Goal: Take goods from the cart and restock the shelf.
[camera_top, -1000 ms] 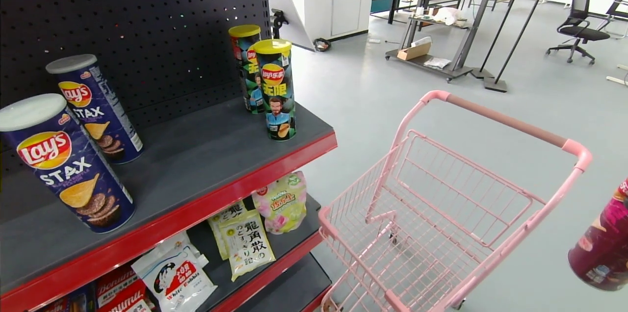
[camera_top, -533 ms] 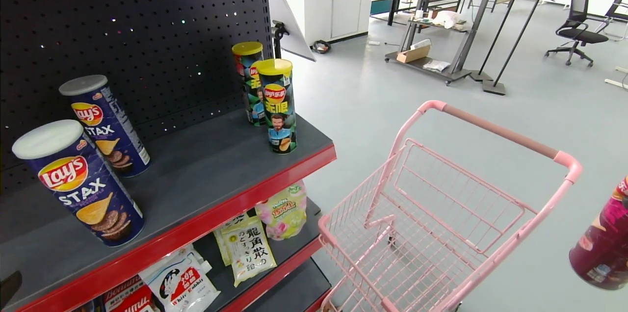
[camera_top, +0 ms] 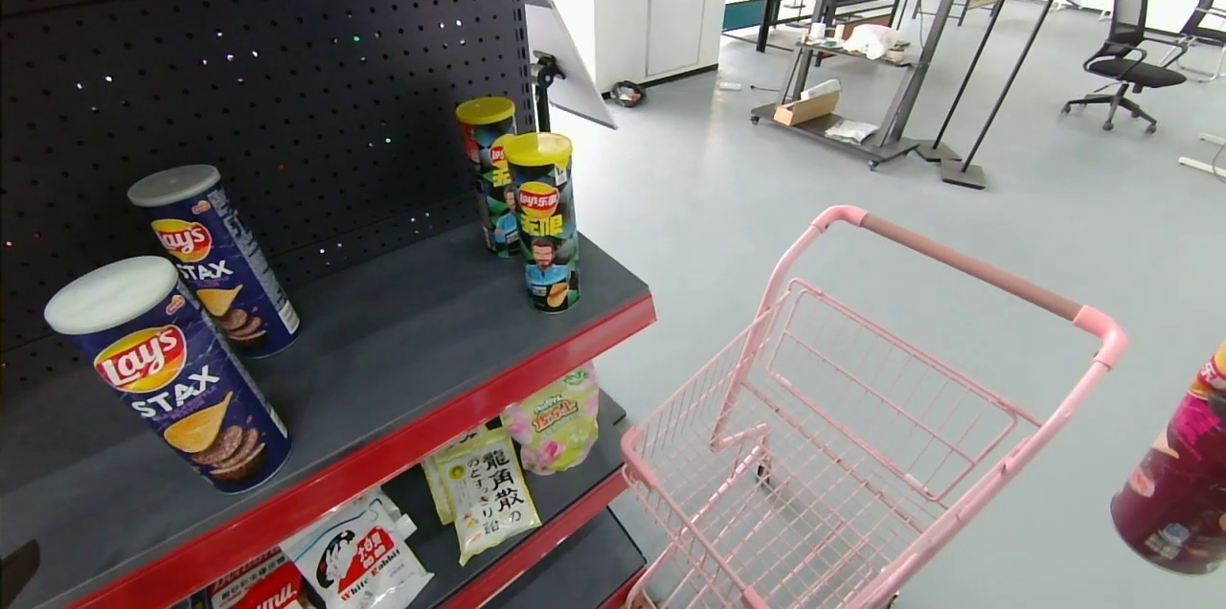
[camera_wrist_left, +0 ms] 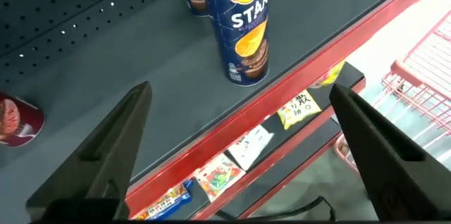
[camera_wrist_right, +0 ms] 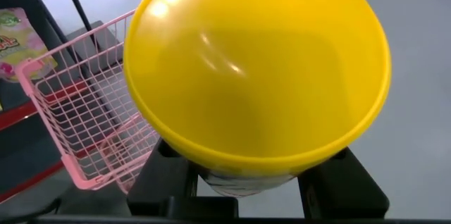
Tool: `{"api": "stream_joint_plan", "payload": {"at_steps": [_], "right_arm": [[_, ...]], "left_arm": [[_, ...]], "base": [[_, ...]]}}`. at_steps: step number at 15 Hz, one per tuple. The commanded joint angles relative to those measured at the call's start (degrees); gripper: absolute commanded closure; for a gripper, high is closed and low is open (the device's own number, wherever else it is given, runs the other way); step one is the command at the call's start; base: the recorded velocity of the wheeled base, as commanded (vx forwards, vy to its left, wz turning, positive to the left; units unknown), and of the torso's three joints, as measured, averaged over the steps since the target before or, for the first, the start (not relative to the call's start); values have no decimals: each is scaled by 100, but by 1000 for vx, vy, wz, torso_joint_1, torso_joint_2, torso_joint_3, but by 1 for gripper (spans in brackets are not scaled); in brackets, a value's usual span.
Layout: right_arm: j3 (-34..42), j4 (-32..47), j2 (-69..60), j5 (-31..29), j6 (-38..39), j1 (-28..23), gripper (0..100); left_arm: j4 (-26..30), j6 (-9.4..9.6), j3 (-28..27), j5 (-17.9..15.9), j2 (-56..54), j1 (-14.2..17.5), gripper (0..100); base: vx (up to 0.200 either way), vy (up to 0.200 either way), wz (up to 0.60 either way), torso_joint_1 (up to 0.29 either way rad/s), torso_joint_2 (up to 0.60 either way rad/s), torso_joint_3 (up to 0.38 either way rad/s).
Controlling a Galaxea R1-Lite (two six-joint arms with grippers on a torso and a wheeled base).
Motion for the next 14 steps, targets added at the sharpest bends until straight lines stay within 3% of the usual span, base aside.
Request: {"api": "stream_joint_plan", "payload": {"at_steps": [1, 9, 11, 14], "right_arm": [[32, -3, 64, 7, -5, -74, 100], [181, -47, 91, 16, 4, -109, 100], [208, -47, 64, 16, 4, -109, 100], [234, -47, 29, 16, 4, -109, 100]], "left_arm": [[0, 4, 66, 1, -123, -3, 0], [0, 101, 84, 10, -132, -3, 0], [0, 250, 137, 19, -150, -3, 0], [-9, 320, 163, 19, -167, -3, 0]], "base": [[0, 0, 600, 2, 2, 2], [0, 0, 600, 4, 1, 2], [0, 0, 600, 0, 0, 0], [0, 0, 400, 2, 0, 5]]}}
